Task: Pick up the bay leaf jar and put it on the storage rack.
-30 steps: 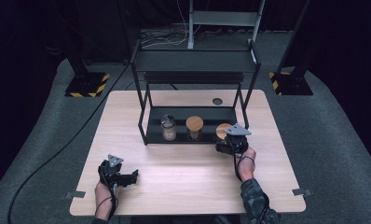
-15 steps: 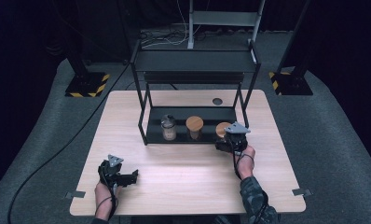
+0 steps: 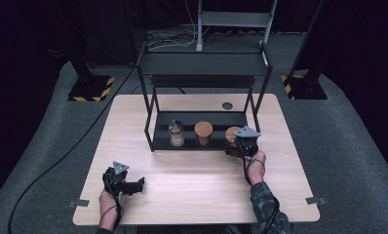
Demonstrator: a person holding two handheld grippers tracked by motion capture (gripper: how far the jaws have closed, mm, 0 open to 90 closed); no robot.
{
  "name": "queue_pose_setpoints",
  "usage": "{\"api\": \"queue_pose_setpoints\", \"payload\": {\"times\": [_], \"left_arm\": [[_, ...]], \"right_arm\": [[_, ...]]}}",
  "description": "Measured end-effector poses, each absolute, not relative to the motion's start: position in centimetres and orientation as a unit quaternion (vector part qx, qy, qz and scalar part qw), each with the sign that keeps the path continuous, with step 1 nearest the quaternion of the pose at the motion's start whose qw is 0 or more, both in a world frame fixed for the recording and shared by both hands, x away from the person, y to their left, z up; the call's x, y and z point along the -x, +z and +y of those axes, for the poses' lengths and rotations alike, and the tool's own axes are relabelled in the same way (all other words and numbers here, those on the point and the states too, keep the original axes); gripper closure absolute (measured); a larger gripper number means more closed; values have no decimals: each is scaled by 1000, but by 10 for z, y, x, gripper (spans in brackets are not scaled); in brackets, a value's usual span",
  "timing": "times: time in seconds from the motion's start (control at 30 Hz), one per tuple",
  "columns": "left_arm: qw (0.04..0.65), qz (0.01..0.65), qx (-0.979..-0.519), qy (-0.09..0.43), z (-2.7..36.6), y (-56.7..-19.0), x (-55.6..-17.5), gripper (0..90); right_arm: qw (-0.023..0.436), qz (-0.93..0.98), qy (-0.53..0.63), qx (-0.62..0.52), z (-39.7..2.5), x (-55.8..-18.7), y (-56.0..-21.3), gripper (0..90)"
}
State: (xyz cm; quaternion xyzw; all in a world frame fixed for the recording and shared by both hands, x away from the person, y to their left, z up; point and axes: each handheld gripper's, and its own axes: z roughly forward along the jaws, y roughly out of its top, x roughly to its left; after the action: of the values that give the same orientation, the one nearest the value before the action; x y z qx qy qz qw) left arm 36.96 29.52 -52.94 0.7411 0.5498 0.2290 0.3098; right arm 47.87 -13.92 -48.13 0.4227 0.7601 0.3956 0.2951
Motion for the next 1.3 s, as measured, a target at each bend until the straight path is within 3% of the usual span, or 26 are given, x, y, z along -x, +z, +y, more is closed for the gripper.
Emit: {"api": "queue_pose_setpoints", "payload": {"times": [1.3], "left_arm": [[310,550,-741,229,295,-529,-370,8]], "right_arm": [[282,762,391,-431,-130,-500,-489,245]]}}
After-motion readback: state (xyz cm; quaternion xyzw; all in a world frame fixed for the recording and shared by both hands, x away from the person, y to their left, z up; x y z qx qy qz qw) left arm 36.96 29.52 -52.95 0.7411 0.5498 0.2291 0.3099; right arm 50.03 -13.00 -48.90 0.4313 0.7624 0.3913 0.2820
